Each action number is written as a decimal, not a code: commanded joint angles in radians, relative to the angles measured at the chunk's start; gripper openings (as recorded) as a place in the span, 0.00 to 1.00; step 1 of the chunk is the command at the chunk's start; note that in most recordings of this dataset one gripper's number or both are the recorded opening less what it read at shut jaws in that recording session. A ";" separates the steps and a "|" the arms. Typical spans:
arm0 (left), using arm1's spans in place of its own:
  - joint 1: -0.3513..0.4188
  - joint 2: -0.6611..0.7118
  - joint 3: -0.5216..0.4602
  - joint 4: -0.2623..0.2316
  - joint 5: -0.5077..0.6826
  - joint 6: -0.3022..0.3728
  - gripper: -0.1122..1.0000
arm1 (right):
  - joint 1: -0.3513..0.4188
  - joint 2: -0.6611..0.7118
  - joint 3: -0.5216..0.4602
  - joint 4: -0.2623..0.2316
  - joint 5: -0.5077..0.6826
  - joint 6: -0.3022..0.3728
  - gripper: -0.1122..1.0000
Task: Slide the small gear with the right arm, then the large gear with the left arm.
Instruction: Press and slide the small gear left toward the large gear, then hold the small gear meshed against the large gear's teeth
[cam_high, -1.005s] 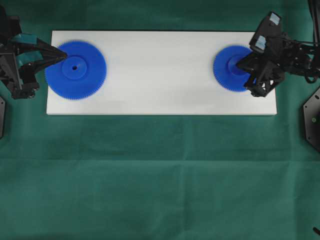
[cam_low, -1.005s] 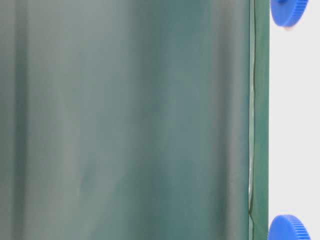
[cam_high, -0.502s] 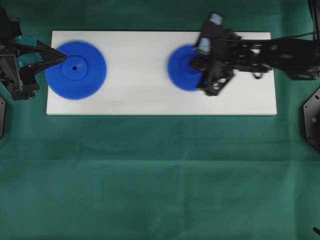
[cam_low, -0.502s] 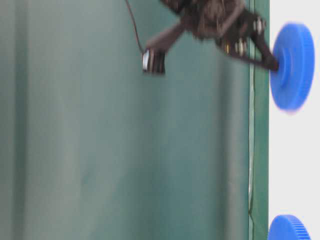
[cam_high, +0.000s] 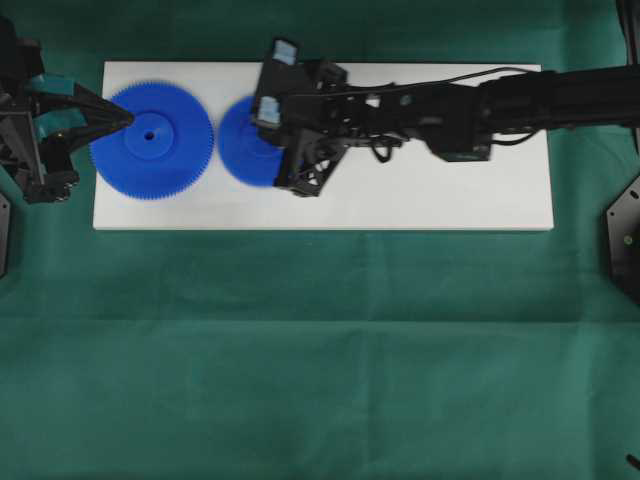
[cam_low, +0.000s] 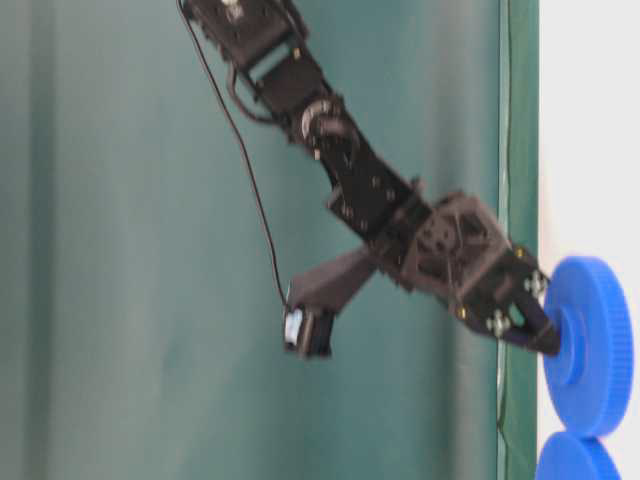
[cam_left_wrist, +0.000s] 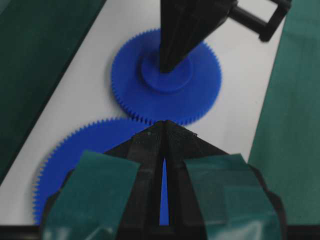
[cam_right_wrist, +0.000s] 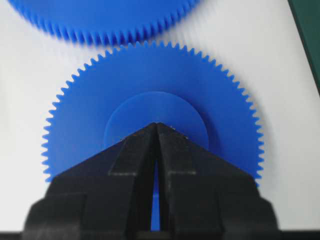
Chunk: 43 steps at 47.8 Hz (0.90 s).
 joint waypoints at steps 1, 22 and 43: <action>-0.003 0.003 -0.012 -0.003 -0.011 0.003 0.10 | 0.017 0.008 -0.044 -0.018 0.015 0.000 0.55; -0.003 0.009 -0.014 -0.003 -0.011 0.003 0.10 | 0.020 0.011 -0.048 -0.031 0.021 0.003 0.55; -0.003 0.011 -0.015 -0.003 -0.011 0.003 0.10 | 0.020 0.011 -0.049 -0.031 0.017 0.005 0.55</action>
